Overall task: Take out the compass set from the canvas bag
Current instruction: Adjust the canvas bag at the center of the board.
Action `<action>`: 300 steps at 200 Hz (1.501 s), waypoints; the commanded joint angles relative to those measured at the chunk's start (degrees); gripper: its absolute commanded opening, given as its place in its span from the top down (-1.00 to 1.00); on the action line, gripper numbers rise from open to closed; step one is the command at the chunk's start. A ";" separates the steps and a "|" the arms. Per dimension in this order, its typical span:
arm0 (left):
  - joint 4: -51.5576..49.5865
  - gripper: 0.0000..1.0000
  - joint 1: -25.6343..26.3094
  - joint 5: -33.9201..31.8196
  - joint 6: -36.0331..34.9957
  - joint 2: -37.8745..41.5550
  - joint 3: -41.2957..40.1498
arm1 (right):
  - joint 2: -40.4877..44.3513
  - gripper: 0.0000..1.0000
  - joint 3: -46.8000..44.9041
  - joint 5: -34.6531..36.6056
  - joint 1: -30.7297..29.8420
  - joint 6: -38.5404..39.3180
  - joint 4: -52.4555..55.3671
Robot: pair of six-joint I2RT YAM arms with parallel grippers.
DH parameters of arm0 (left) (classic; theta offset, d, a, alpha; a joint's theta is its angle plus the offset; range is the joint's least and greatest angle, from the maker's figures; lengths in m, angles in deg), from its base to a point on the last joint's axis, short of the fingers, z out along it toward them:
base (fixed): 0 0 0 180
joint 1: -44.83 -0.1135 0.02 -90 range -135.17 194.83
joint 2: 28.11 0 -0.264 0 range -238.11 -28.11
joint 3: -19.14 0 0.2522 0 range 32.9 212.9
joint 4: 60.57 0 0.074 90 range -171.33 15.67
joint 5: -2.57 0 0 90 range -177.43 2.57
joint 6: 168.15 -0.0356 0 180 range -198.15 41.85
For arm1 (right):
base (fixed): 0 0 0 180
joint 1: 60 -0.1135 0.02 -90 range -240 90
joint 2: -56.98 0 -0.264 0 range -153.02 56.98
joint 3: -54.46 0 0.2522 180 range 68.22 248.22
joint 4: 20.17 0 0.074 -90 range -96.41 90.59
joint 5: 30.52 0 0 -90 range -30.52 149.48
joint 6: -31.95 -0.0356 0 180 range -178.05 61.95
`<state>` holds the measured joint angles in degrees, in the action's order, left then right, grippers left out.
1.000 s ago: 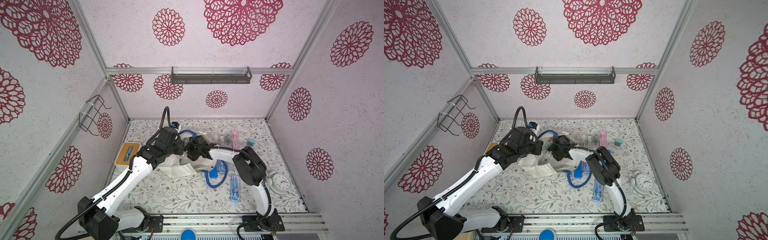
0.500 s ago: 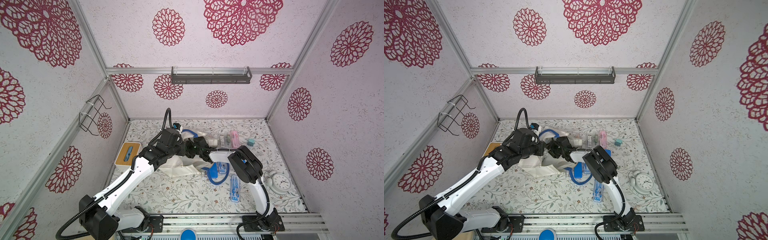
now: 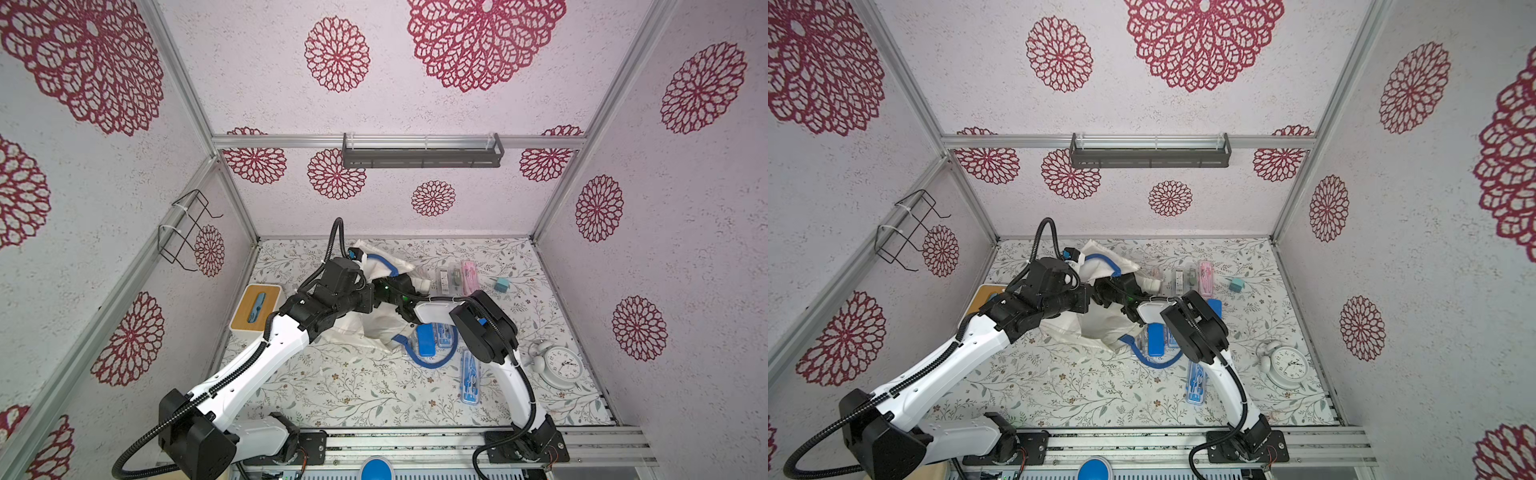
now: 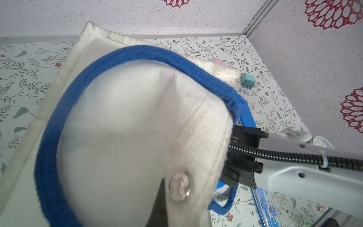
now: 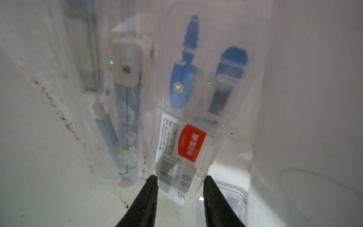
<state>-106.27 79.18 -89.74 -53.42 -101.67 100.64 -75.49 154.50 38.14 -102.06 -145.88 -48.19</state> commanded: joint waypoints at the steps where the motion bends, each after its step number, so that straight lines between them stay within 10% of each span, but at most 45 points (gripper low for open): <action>1: 2.50 1.00 -0.16 1.28 -0.78 2.16 -0.33 | 1.65 0.18 1.94 -0.82 0.05 -1.64 -10.47; 176: 1.70 1.00 -1.58 6.46 -0.84 3.06 -0.73 | 5.01 -0.30 -2.49 7.47 1.56 -7.65 -8.94; 181: 1.79 1.00 -1.52 6.73 -0.76 2.70 -0.52 | 5.31 -0.85 -2.72 8.18 1.55 -8.41 -8.37; 186: 1.96 1.00 -1.49 6.91 -0.77 2.41 -0.20 | 5.42 -0.98 -2.83 8.87 1.56 -9.29 -8.19; 221: 2.41 1.00 -1.03 7.47 -0.42 1.12 0.82 | 4.17 -0.97 -1.35 11.38 1.55 -14.18 -6.99; 270: 1.79 1.00 -0.91 6.95 0.04 1.18 1.43 | 3.31 -0.42 -0.58 11.15 1.73 -14.66 -4.74; 300: 1.55 1.00 -1.11 5.60 -0.49 1.64 1.49 | 3.70 -0.59 -0.66 9.90 1.99 -11.92 -5.50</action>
<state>-105.29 77.56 -85.30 -54.29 -101.01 99.68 -73.63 151.71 47.01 -101.65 -159.57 -50.28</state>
